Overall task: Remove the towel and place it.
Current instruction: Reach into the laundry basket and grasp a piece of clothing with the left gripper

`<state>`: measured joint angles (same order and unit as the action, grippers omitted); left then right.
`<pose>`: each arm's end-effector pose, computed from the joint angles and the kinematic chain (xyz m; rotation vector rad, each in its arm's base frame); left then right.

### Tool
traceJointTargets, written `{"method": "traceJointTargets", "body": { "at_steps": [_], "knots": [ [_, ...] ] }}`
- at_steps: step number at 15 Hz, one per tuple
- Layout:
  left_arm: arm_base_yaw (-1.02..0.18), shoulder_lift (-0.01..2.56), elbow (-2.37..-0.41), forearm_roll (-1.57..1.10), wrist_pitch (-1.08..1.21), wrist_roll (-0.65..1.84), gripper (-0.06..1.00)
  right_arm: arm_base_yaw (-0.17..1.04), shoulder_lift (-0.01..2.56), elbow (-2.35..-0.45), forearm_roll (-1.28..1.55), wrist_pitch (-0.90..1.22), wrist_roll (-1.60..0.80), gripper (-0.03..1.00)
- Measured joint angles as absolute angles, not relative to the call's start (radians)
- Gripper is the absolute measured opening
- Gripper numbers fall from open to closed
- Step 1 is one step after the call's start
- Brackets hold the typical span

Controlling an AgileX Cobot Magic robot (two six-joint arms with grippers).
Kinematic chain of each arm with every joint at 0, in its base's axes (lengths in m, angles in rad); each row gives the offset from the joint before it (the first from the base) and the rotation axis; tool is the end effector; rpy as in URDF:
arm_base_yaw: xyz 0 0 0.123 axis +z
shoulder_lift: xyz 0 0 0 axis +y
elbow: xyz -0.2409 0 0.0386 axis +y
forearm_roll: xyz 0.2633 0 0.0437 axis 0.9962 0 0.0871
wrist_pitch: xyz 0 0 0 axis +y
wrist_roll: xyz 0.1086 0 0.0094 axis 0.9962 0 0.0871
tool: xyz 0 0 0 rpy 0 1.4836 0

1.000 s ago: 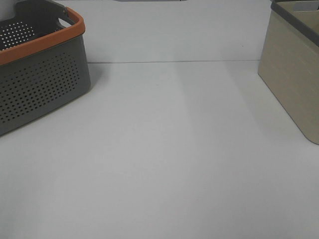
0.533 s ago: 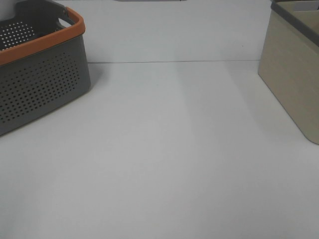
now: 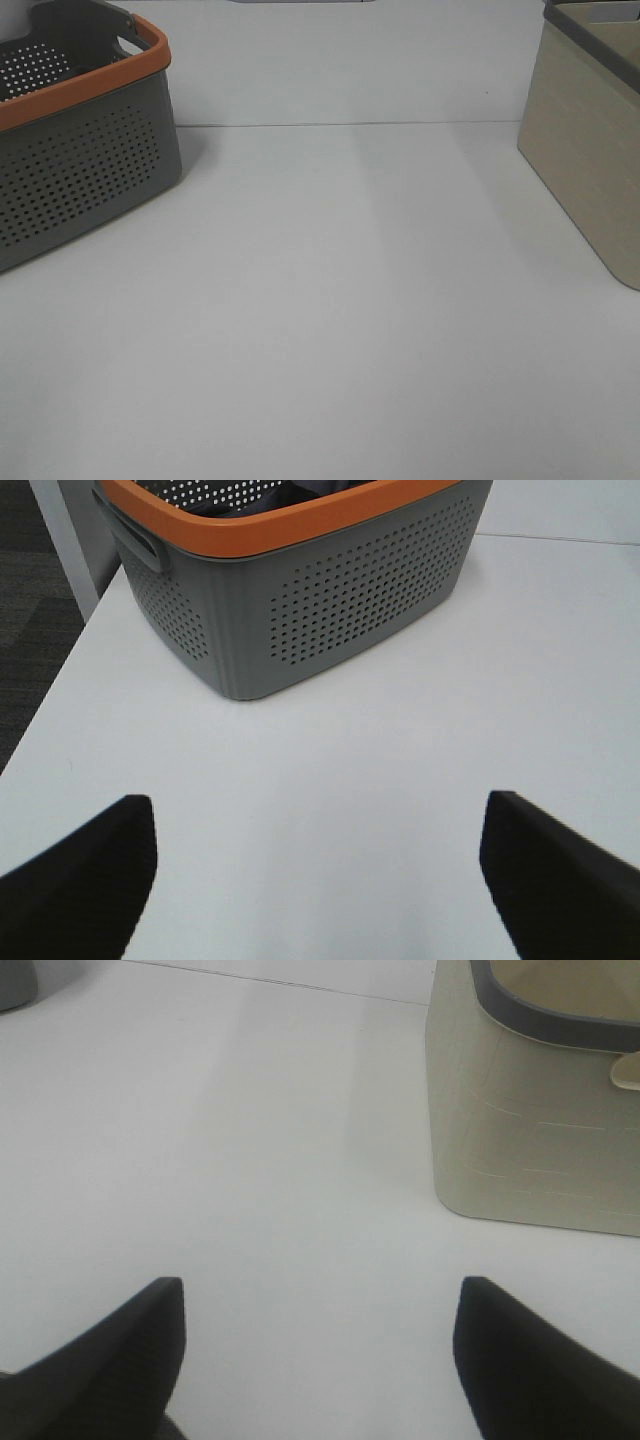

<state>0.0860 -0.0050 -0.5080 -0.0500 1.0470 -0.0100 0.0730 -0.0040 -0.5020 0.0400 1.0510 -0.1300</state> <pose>0.0652 0.0009 0.2806 -0.0945 2.0144 -0.0113 0.0653 0.0086 0.2783 -0.2072 2.0174 0.0118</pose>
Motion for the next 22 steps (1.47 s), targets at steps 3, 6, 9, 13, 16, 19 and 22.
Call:
{"method": "traceJointTargets", "body": {
  "at_steps": [3, 6, 9, 13, 16, 19, 22],
  "knots": [
    [0.086, -0.005, -0.508, -0.05, 1.047, -0.01, 0.82, 0.073, -0.004, -0.502, 0.04, 1.051, -0.13, 0.74],
    [0.086, -0.005, -0.508, -0.05, 1.047, -0.01, 0.82, 0.073, -0.004, -0.502, 0.04, 1.051, -0.13, 0.74],
    [0.086, -0.005, -0.508, -0.05, 1.047, -0.01, 0.82, 0.073, -0.004, -0.502, 0.04, 1.051, -0.13, 0.74],
    [0.086, -0.005, -0.508, -0.05, 1.047, -0.01, 0.82, 0.073, -0.004, -0.502, 0.04, 1.051, -0.13, 0.74],
    [0.086, -0.005, -0.508, -0.05, 1.047, -0.01, 0.82, 0.073, -0.004, -0.502, 0.04, 1.051, -0.13, 0.74],
    [0.086, -0.005, -0.508, -0.05, 1.047, -0.01, 0.82, 0.073, -0.004, -0.502, 0.04, 1.051, -0.13, 0.74],
    [0.086, -0.005, -0.508, -0.05, 1.047, -0.01, 0.82, 0.073, -0.004, -0.502, 0.04, 1.051, -0.13, 0.74]
  ]
}}
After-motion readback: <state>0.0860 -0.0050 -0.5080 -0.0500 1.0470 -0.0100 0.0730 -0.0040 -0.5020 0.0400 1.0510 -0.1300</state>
